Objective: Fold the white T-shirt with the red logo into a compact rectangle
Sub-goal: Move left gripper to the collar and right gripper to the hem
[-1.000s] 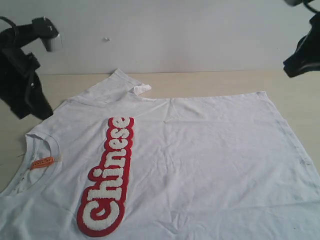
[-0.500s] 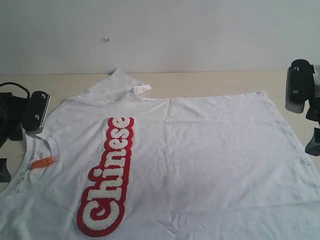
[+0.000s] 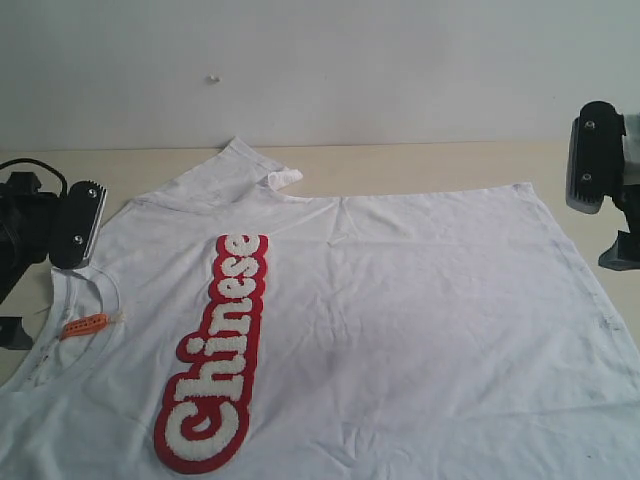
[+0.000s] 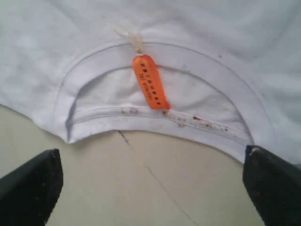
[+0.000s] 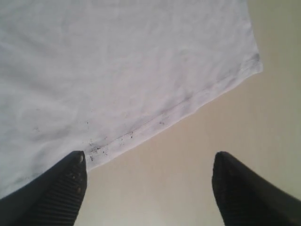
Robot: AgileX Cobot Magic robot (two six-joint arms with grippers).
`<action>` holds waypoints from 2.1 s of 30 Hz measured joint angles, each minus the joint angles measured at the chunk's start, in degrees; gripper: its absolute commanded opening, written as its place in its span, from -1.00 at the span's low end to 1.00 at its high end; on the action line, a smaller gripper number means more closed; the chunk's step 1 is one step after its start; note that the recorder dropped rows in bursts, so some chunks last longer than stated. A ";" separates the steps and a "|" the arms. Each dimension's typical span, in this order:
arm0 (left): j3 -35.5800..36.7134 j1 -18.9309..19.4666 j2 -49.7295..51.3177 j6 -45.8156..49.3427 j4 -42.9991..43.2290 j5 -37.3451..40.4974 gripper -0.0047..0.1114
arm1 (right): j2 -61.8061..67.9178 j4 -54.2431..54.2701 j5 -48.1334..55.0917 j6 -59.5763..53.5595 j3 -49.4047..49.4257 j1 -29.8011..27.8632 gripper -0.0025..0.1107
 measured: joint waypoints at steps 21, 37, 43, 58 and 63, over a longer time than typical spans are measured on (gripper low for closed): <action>2.12 0.00 0.00 5.68 -4.71 -2.08 0.89 | 1.07 0.81 3.74 -7.82 0.00 0.00 0.90; 2.93 10.82 0.26 37.12 -34.65 0.16 0.89 | 14.20 -7.37 4.83 -12.09 -2.97 -3.34 0.90; 2.34 10.87 4.73 32.44 -27.65 -0.57 0.89 | 17.76 0.81 7.83 -20.01 -8.28 -5.47 0.90; -4.16 10.87 11.46 26.75 -20.75 3.93 0.89 | 20.52 2.77 8.13 -24.00 -10.75 -5.47 0.90; -4.16 10.87 14.04 27.75 -20.75 2.57 0.89 | 21.52 2.99 8.13 -25.01 -10.75 -5.47 0.90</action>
